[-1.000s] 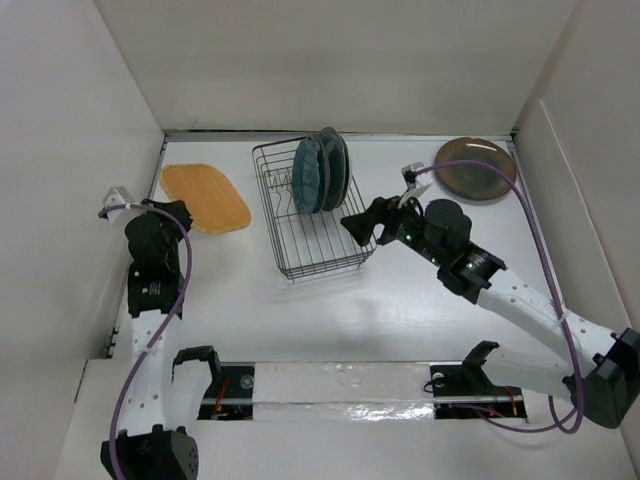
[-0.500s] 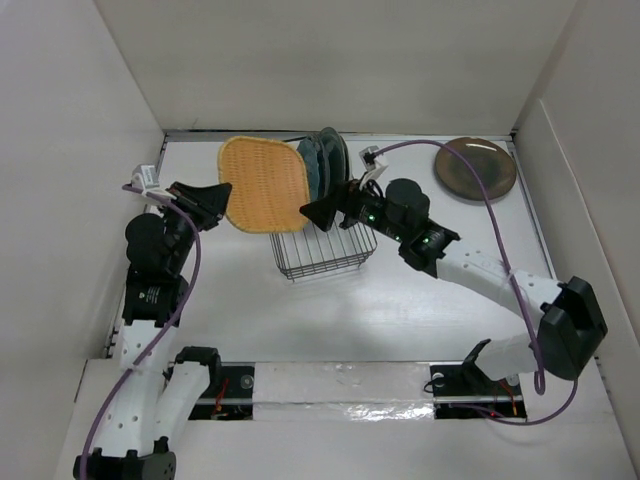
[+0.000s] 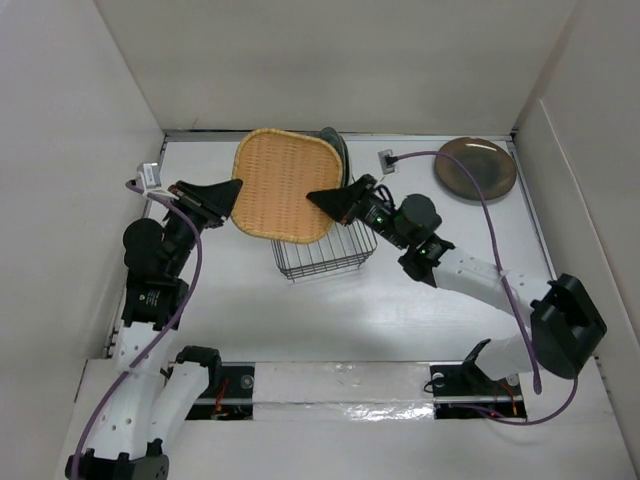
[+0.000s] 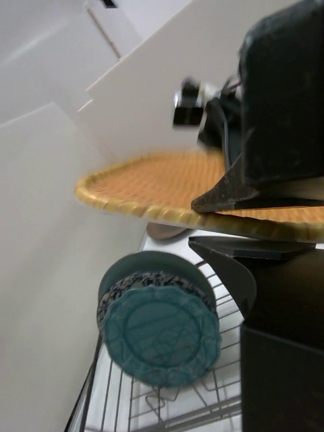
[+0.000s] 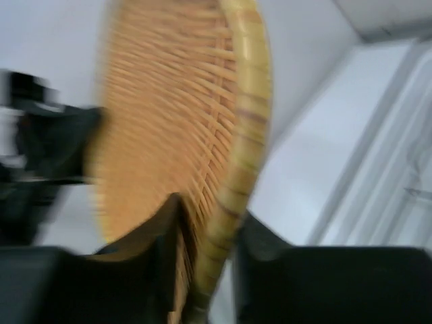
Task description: Load the plates into the dish rack
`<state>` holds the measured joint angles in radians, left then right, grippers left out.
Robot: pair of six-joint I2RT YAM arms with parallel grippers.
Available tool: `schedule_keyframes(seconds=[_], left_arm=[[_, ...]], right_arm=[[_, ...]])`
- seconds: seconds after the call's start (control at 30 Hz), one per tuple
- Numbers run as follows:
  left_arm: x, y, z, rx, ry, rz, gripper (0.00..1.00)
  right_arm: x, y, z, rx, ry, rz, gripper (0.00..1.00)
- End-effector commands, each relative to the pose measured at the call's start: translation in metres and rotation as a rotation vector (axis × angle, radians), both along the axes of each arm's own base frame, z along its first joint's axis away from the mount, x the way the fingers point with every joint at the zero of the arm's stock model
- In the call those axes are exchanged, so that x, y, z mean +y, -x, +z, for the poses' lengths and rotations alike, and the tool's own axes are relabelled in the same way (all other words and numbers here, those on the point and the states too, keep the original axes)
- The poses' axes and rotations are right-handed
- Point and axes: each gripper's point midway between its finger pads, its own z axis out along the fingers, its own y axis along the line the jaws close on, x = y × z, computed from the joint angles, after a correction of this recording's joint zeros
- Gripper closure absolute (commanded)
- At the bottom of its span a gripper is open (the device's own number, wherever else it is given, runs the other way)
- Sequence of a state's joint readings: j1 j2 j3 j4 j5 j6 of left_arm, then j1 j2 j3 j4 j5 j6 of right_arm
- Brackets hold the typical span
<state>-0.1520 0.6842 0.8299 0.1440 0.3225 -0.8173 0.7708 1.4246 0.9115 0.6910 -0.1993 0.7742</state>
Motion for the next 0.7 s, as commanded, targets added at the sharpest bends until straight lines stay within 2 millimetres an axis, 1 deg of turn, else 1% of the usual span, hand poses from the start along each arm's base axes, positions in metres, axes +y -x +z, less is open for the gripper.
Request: schedule_keyframes(seconds=[0.0, 0.03, 0.07, 0.1, 0.13, 0.2, 0.23, 0.27, 0.3, 0.33, 0.37, 0.4, 0.43, 0.47, 0.5, 0.53, 0.57, 0.6, 0.63, 0.67], left_arm=[[-0.027, 0.028, 0.028, -0.092, 0.069, -0.161, 1.00], [-0.022, 0.022, 0.017, -0.059, 0.056, -0.124, 1.00], [-0.023, 0.022, 0.011, -0.047, 0.042, -0.119, 1.00], [-0.021, 0.018, 0.005, -0.045, 0.006, -0.098, 1.00], [-0.019, 0.016, -0.004, -0.016, -0.013, -0.072, 0.97], [-0.014, 0.013, -0.008, -0.022, -0.080, -0.032, 0.87], [-0.010, 0.011, -0.014, 0.001, -0.105, -0.002, 0.75], [-0.006, 0.010, -0.011, -0.006, -0.126, 0.020, 0.63], [-0.006, 0.009, -0.012, -0.005, -0.151, 0.027, 0.55], [0.001, 0.006, -0.021, 0.022, -0.211, 0.059, 0.45], [0.004, 0.004, -0.015, 0.020, -0.236, 0.076, 0.40], [0.007, 0.002, -0.017, 0.027, -0.269, 0.092, 0.36], [0.018, -0.001, -0.024, 0.055, -0.327, 0.145, 0.33], [0.021, 0.001, -0.017, 0.041, -0.343, 0.169, 0.33], [0.028, 0.003, -0.013, 0.031, -0.354, 0.205, 0.32], [0.045, 0.002, -0.007, 0.029, -0.359, 0.301, 0.31], [0.050, 0.006, 0.001, 0.006, -0.356, 0.330, 0.30], [0.055, 0.013, 0.012, -0.027, -0.341, 0.352, 0.30], [0.059, 0.014, 0.017, -0.040, -0.333, 0.376, 0.29], [0.054, 0.014, 0.016, -0.044, -0.332, 0.359, 0.29]], right_arm=[[0.004, 0.023, 0.035, -0.183, -0.039, 0.005, 0.90], [0.001, 0.023, 0.035, -0.182, -0.040, -0.008, 0.96], [-0.002, 0.023, 0.036, -0.180, -0.040, -0.018, 1.00], [-0.006, 0.021, 0.039, -0.181, -0.044, -0.040, 1.00], [-0.010, 0.022, 0.044, -0.184, -0.050, -0.054, 1.00], [-0.013, 0.016, 0.046, -0.165, -0.025, -0.093, 1.00], [-0.016, 0.015, 0.050, -0.175, -0.014, -0.107, 1.00], [-0.017, 0.012, 0.045, -0.153, 0.022, -0.118, 1.00], [-0.021, 0.007, 0.057, -0.159, 0.022, -0.154, 1.00], [-0.022, 0.004, 0.060, -0.174, 0.056, -0.174, 1.00], [-0.026, -0.002, 0.050, -0.138, 0.121, -0.204, 1.00], [-0.031, -0.008, 0.069, -0.150, 0.122, -0.250, 1.00], [-0.034, -0.012, 0.070, -0.162, 0.163, -0.272, 1.00], [-0.036, -0.015, 0.063, -0.139, 0.218, -0.284, 1.00], [-0.039, -0.020, 0.064, -0.134, 0.242, -0.315, 1.00], [-0.042, -0.023, 0.077, -0.149, 0.252, -0.335, 1.00], [-0.044, -0.025, 0.072, -0.133, 0.295, -0.344, 1.00], [-0.046, -0.031, 0.069, -0.121, 0.320, -0.374, 1.00], [-0.048, -0.034, 0.083, -0.137, 0.326, -0.395, 1.00], [-0.050, -0.037, 0.080, -0.127, 0.361, -0.406, 1.00]])
